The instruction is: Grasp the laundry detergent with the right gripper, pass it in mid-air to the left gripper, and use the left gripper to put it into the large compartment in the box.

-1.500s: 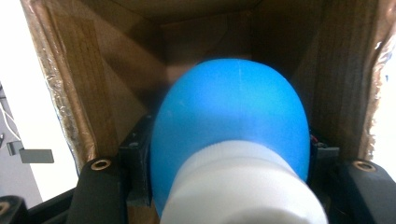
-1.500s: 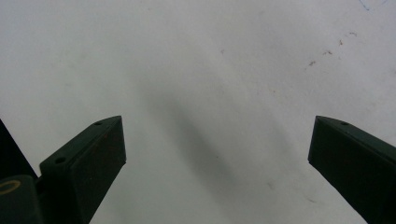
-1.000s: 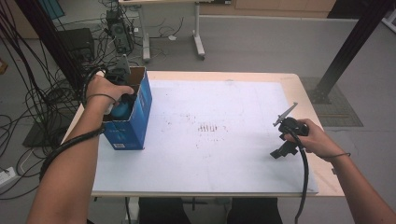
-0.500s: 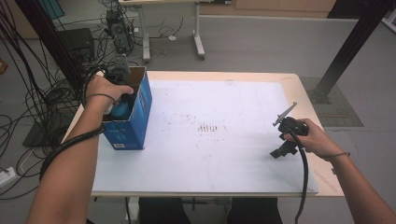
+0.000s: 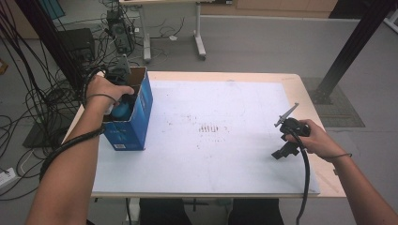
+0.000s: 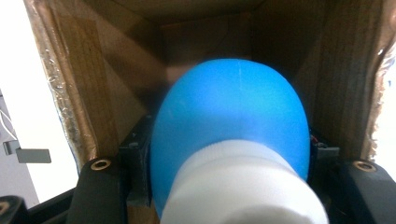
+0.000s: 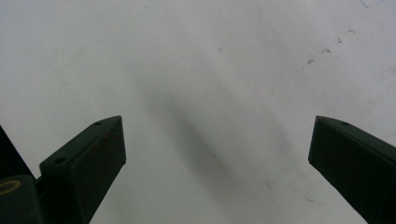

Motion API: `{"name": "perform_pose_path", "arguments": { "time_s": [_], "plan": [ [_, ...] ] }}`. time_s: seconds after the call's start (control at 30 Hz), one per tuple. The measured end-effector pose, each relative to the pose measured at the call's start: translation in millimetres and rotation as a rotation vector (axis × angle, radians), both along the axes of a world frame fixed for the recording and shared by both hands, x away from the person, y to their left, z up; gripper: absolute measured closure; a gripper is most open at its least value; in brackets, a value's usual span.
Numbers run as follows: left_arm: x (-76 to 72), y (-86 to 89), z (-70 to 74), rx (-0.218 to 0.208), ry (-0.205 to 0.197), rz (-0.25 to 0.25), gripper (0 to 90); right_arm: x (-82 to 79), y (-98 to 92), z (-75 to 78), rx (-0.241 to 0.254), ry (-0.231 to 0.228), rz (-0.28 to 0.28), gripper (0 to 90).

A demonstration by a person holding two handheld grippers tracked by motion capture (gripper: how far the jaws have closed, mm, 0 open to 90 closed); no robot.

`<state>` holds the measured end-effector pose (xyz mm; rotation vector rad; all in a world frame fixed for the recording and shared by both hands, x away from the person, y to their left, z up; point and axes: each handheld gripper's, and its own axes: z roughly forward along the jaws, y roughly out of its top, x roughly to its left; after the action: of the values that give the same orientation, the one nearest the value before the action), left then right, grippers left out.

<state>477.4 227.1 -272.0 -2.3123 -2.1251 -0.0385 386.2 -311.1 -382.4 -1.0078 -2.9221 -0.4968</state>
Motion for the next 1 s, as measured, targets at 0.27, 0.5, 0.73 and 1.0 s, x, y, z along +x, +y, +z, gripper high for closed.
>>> {"name": "perform_pose_path", "arguments": {
  "time_s": [0.27, 0.5, 0.73, 1.0],
  "plan": [
    [-0.7, 1.4, -0.1, -0.006, -0.002, 0.004, 37.3, 0.2, 0.0, -0.5, 0.0, 0.001, 0.002, 3.8],
    [-0.7, 1.6, -0.2, -0.006, -0.003, 0.005, 37.3, -0.3, 0.7, -0.4, 0.002, 0.003, 0.0, 3.8],
    [-0.8, 1.5, -0.2, -0.007, -0.002, 0.006, 37.2, -0.8, 0.6, -0.8, 0.003, 0.005, -0.001, 3.9],
    [-1.1, 2.0, -0.3, -0.009, -0.003, 0.005, 37.2, -1.1, -0.3, -1.1, 0.001, 0.004, -0.001, 3.9]
  ]
}}
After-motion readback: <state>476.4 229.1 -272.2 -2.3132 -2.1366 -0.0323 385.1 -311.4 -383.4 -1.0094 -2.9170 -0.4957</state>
